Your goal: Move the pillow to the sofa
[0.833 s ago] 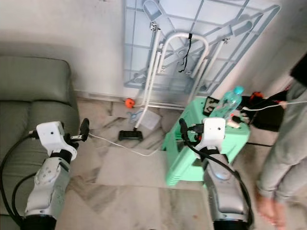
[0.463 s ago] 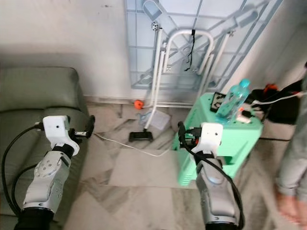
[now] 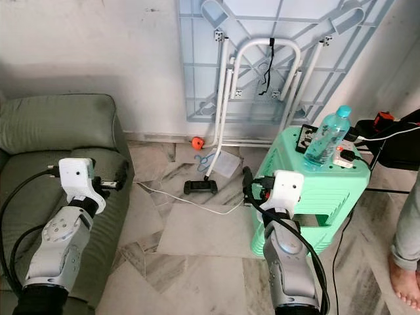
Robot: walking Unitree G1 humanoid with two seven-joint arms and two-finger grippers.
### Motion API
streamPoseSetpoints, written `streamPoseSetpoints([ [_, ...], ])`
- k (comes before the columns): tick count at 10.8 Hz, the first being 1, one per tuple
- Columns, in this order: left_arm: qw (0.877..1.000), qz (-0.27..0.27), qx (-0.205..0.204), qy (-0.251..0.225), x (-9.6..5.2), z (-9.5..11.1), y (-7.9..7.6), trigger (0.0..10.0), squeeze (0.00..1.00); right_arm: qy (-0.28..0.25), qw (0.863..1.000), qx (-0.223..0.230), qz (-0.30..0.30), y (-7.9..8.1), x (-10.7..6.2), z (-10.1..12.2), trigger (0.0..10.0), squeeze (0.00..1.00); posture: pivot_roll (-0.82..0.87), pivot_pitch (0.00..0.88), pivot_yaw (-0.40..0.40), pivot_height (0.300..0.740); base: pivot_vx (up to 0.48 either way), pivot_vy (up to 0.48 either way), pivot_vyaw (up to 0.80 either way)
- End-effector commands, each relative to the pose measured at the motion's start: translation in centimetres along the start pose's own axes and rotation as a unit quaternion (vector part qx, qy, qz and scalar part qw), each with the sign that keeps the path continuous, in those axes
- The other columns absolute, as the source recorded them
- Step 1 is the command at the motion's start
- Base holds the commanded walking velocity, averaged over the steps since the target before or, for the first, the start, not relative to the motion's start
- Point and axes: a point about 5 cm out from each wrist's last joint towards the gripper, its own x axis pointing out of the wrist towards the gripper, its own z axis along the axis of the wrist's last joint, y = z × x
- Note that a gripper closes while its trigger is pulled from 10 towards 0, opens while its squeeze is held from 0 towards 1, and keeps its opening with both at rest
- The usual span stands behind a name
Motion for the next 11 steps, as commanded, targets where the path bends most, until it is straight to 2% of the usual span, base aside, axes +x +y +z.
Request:
streamPoseSetpoints([
  [1,1.000,-0.007,0.004,0.002,-0.08,0.10,-0.27,10.0,0.00,-0.006,1.000,0.001,-0.003,-0.28,0.20,0.24,10.0,0.00,-0.05,0.069,0.017,0.740,0.000,0.000,0.00],
  [8,1.000,-0.008,0.000,0.015,-0.07,-0.26,-0.55,10.0,0.00,-0.005,1.000,-0.004,-0.002,-0.37,0.25,0.17,10.0,0.00,-0.05,0.081,-0.004,0.740,0.000,0.000,0.00],
  [11,1.000,-0.001,-0.002,0.018,-0.35,-0.66,-0.05,10.0,0.00,-0.008,1.000,-0.004,0.006,0.25,0.17,0.41,10.0,0.00,-0.07,0.071,-0.025,0.740,0.000,0.000,0.00],
])
